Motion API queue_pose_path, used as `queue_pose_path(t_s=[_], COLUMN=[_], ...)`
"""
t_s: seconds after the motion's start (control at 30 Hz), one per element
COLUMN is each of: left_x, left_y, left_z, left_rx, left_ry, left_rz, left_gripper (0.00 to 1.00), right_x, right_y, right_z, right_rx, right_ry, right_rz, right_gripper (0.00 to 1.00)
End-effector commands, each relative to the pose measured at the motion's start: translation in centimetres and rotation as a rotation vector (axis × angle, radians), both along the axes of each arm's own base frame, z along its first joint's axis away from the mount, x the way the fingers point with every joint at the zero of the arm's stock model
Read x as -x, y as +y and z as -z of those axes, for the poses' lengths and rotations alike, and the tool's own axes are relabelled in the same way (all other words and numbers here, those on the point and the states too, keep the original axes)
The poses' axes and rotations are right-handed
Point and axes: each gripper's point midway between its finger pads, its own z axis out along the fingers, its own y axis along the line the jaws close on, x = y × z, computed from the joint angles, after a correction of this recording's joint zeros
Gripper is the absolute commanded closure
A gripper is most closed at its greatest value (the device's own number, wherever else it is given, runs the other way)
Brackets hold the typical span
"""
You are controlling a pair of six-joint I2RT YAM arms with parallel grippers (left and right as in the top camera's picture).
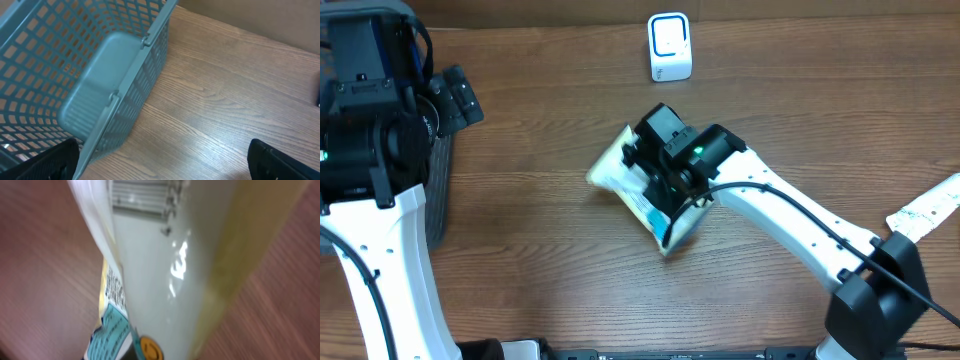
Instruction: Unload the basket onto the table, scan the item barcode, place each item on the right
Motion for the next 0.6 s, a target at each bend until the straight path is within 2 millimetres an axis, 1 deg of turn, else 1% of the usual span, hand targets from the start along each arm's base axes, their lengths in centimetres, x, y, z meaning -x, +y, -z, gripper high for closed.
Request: queue_pose_path(t_s=[0.0,0.07,0.2,0.23,0.27,0.3,0.43,0.5,0.57], left_x=[-1.1,-1.6,-2.8,-3.1,-3.5,-3.8,-5.5,-6.1,-6.5], left_y=[0.2,0.1,-0.2,-0.2,-0.3,-0.3,-0.8,-1.2,-1.6], left_z=[1.0,1.5,2.8,3.1,3.5,3.8,4.7,4.8,4.6], left_rx=[0.014,0.02,0.046,0.047,0.052,0.056,0.085,0.105,0.123], left_ry=[0.019,0.027,0.059,0.067,0.077,0.08,0.076,0.064,0.046], left_rz=[-0.013,-0.008,0.009,0.01,0.012,0.015,0.038,0.055,0.072], left_gripper=[0.0,0.0,0.0,0.0,0.0,0.0,0.0,0.0,0.0], right_x=[2.1,2.9,4.4,4.6,4.6,4.5,2.1,1.6,0.9], right_y=[-1.0,-1.4,-2.7,-2.9,-2.8,-2.7,-2.1,-1.6,-1.0], right_z=[-2.6,-2.7,-2.0,-1.8,-1.7,-1.7,-2.2,-2.9,-4.1], right_rx=[-0.012,-0.007,0.042,0.049,0.046,0.04,0.038,0.013,-0.025], right_ry=[-0.013,0.013,0.084,0.094,0.095,0.09,-0.017,-0.035,-0.041], right_rz=[-0.169,-0.18,-0.18,-0.179,-0.179,-0.171,-0.143,-0.113,-0.013], right_gripper=[0.96,0.96,0.96,0.92,0.58,0.0,0.0,0.0,0.0])
